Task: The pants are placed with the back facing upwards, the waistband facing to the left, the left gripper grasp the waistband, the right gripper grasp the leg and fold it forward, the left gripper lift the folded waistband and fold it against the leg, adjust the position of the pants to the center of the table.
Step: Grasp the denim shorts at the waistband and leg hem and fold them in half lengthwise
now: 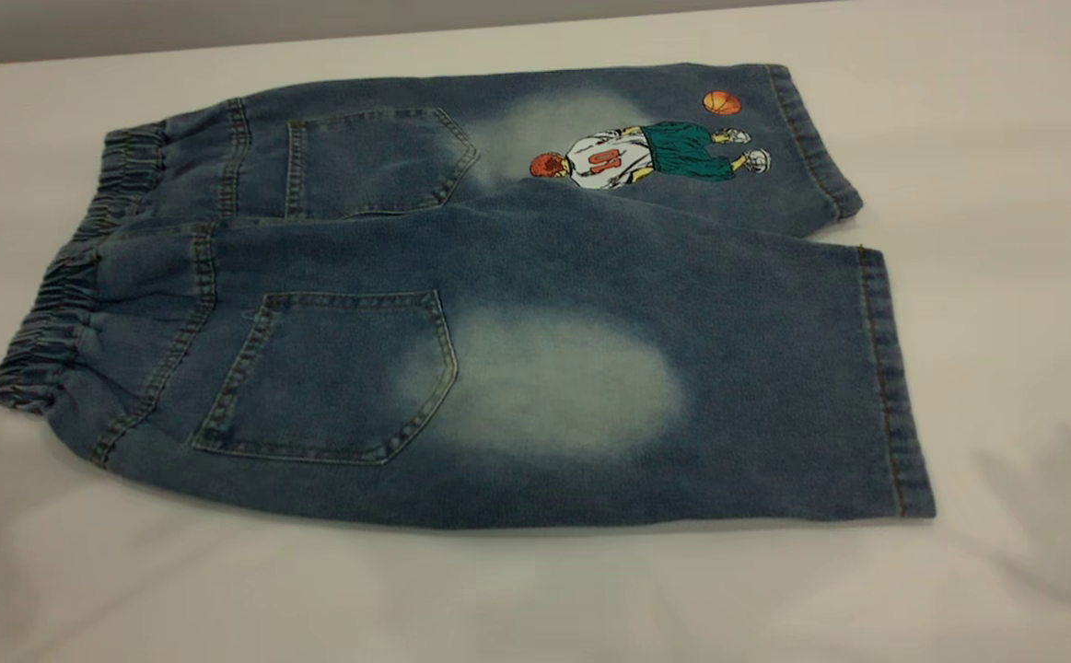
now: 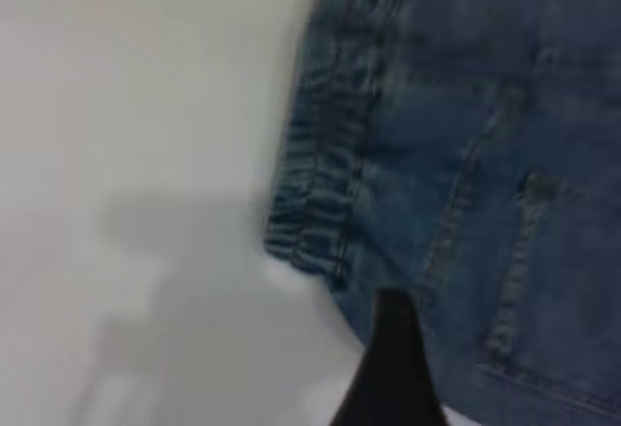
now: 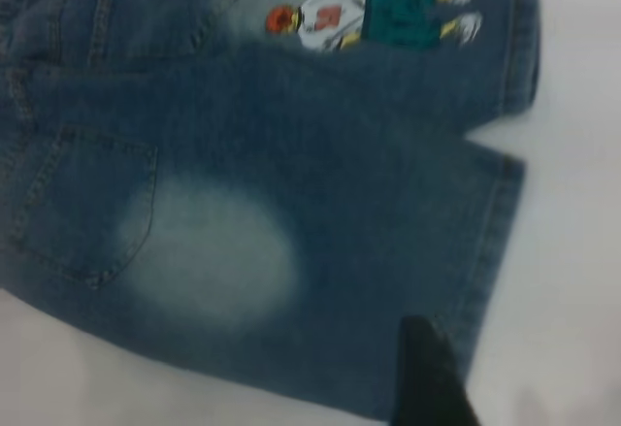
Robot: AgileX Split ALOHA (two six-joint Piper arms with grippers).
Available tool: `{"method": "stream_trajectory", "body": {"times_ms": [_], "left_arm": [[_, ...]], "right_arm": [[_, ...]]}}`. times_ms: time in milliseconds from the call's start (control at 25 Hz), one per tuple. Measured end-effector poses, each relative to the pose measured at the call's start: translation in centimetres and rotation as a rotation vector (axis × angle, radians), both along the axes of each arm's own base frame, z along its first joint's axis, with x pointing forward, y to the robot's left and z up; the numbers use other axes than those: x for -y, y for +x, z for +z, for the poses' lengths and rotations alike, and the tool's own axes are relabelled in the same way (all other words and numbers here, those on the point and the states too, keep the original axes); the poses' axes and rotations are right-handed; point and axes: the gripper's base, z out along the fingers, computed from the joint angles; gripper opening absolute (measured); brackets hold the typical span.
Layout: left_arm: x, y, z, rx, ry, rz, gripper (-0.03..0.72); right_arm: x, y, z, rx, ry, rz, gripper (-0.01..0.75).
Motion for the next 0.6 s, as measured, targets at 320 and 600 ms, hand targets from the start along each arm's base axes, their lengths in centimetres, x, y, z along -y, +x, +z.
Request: {"method": "stream_trajectory", "body": {"times_ms": [320,600], "left_arm": [[-0.5,4.1,-6.7,-0.208,0.011,0.003,0.509],[-0.6,8.1,-10.3,-0.315,0.002,0.004,0.509]], "right_arm": [[-0.7,3.2,-4.1,-0.165,0.045,-0.009,0.357],[-1.0,4.7,-6.8,-0.249,0.064,-0.03,0.357]]}}
